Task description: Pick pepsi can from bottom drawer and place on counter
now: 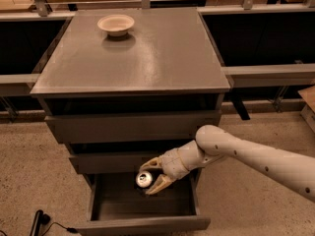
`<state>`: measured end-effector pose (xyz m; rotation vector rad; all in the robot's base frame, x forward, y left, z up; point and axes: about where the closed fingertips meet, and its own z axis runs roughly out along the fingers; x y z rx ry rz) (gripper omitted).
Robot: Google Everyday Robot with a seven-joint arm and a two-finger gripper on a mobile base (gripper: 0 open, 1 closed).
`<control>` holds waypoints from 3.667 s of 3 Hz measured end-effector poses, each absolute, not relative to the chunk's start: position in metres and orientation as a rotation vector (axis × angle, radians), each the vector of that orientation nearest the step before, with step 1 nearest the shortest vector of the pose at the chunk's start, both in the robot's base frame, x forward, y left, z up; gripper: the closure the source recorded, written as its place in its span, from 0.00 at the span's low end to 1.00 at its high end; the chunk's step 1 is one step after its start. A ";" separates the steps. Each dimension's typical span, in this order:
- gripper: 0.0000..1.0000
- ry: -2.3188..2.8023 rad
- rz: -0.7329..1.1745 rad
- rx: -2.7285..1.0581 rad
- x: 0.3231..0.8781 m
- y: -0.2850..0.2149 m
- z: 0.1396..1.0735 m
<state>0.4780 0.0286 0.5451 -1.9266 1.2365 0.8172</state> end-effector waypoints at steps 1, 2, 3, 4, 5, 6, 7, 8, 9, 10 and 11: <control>1.00 1.202 0.809 -1.952 0.487 0.032 0.591; 1.00 1.114 0.791 -2.017 0.496 0.043 0.680; 1.00 1.031 0.808 -2.073 0.506 0.051 0.783; 1.00 1.094 0.813 -2.070 0.521 0.040 0.839; 1.00 1.177 0.790 -2.026 0.536 0.021 0.881; 1.00 1.325 0.741 -1.845 0.563 -0.010 0.919; 1.00 1.429 0.734 -1.666 0.599 -0.028 0.919; 1.00 1.429 0.734 -1.666 0.599 -0.027 0.919; 1.00 1.393 0.723 -1.681 0.611 -0.018 0.929; 1.00 1.359 0.660 -1.682 0.641 -0.005 0.955; 1.00 1.447 0.590 -1.607 0.679 -0.006 0.960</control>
Offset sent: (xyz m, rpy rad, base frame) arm 0.0297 0.0233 0.2556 -0.0246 -0.1419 0.1904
